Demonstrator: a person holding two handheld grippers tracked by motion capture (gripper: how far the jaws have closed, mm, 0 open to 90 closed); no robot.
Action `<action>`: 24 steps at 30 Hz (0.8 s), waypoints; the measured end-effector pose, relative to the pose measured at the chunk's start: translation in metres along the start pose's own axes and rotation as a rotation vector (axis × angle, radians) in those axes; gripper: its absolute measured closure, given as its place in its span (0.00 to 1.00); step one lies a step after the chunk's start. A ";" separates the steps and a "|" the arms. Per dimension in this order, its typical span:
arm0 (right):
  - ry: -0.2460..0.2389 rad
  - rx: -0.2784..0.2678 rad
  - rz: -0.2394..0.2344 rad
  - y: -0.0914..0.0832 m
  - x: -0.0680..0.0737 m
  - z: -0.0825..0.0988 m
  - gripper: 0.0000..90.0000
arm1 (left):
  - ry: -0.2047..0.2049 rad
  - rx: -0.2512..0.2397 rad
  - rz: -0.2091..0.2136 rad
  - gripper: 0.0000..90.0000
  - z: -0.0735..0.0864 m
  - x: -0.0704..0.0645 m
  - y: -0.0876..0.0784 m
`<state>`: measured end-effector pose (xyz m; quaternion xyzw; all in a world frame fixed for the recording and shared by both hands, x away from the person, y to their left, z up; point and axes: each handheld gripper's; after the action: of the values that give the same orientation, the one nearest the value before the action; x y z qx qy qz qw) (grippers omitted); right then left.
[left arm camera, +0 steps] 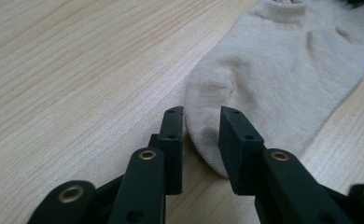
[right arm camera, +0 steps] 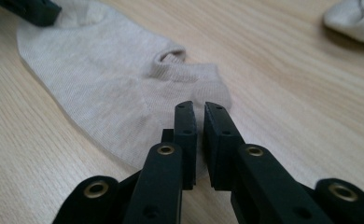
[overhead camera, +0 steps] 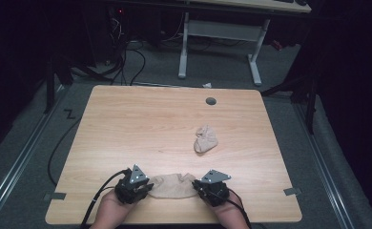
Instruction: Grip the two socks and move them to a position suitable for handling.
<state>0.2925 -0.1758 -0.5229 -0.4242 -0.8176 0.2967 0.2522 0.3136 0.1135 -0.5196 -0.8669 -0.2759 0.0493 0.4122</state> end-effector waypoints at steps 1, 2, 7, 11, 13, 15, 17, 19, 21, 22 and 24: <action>0.003 -0.015 0.001 -0.001 -0.001 -0.001 0.92 | 0.000 -0.007 -0.003 0.78 0.000 -0.001 -0.002; 0.010 -0.029 0.002 -0.002 -0.002 -0.002 0.92 | 0.000 -0.010 -0.003 0.78 0.000 -0.001 -0.003; 0.030 -0.069 0.024 -0.006 -0.010 -0.003 0.88 | -0.015 -0.069 -0.040 0.74 0.002 0.008 -0.027; 0.049 -0.099 0.055 -0.009 -0.017 -0.005 0.84 | -0.057 -0.097 -0.078 0.69 0.018 0.027 -0.046; 0.051 -0.108 0.070 -0.009 -0.019 -0.007 0.83 | -0.097 -0.100 -0.095 0.69 0.028 0.036 -0.051; 0.058 -0.111 0.083 -0.007 -0.021 -0.011 0.82 | -0.118 -0.112 -0.104 0.66 0.029 0.040 -0.053; 0.068 -0.110 0.100 -0.004 -0.024 -0.018 0.80 | -0.112 -0.123 -0.126 0.63 0.030 0.042 -0.054; 0.061 -0.115 0.122 -0.001 -0.026 -0.027 0.79 | -0.111 -0.118 -0.128 0.62 0.033 0.045 -0.052; 0.071 -0.125 0.143 0.000 -0.028 -0.038 0.78 | -0.117 -0.108 -0.123 0.61 0.036 0.048 -0.050; 0.071 -0.128 0.169 0.003 -0.031 -0.048 0.77 | -0.119 -0.107 -0.121 0.60 0.036 0.049 -0.049; 0.083 -0.128 0.182 0.008 -0.034 -0.062 0.76 | -0.125 -0.114 -0.129 0.60 0.037 0.052 -0.050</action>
<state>0.3551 -0.1845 -0.4909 -0.5236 -0.7819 0.2478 0.2302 0.3241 0.1909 -0.4992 -0.8647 -0.3586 0.0611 0.3465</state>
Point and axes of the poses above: each handheld gripper's, and its own axes: y roughly forward along the jaws, z roughly out of its underside, x roughly to its left, and after that the axes turned 13 degrees about y, right-handed
